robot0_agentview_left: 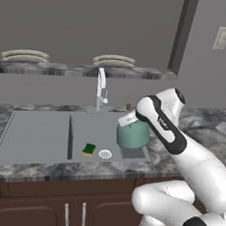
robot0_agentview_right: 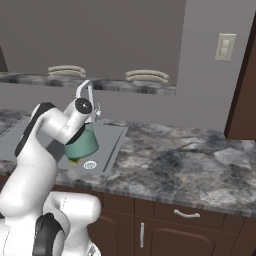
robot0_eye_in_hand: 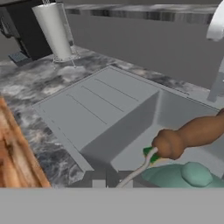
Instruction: Open the cabinet, pick the kettle from the cabinet, and place it in the sink.
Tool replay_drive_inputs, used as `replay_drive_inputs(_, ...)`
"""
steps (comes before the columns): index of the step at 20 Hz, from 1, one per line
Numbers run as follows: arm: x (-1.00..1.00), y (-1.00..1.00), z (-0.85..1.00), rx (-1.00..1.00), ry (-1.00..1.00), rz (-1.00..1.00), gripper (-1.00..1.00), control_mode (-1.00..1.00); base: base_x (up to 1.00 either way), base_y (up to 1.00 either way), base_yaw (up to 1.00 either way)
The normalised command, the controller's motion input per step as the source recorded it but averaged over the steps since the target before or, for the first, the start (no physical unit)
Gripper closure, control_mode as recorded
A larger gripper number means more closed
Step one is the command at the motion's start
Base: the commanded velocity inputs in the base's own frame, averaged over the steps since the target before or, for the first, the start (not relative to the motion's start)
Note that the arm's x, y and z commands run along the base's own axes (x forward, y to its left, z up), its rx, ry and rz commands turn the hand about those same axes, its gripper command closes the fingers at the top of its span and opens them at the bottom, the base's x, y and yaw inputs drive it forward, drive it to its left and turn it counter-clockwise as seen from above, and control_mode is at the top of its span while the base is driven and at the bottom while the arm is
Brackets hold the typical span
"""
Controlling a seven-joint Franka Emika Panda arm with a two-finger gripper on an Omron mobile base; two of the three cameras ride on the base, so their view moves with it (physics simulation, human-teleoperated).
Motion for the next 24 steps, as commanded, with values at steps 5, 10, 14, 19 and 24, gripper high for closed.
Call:
replay_drive_inputs(5, 0.42, 0.11, -0.19, 0.0, 0.01, 0.08, 1.0, -1.0, 0.0, 0.0, 0.0)
replay_drive_inputs(10, 0.38, 0.11, -0.23, 0.0, 0.0, 0.12, 1.0, -1.0, 0.0, 0.0, 0.0)
replay_drive_inputs(14, 0.31, 0.11, -0.28, 0.0, 0.0, 0.13, 1.0, -1.0, 0.0, 0.0, 0.0)
replay_drive_inputs(19, 0.25, 0.13, -0.35, 0.0, 0.0, 0.12, 1.0, -1.0, 0.0, 0.0, 0.0)
replay_drive_inputs(24, 0.34, 0.05, -0.23, 0.0, 0.0, 0.1, 1.0, -1.0, 0.0, 0.0, 0.0)
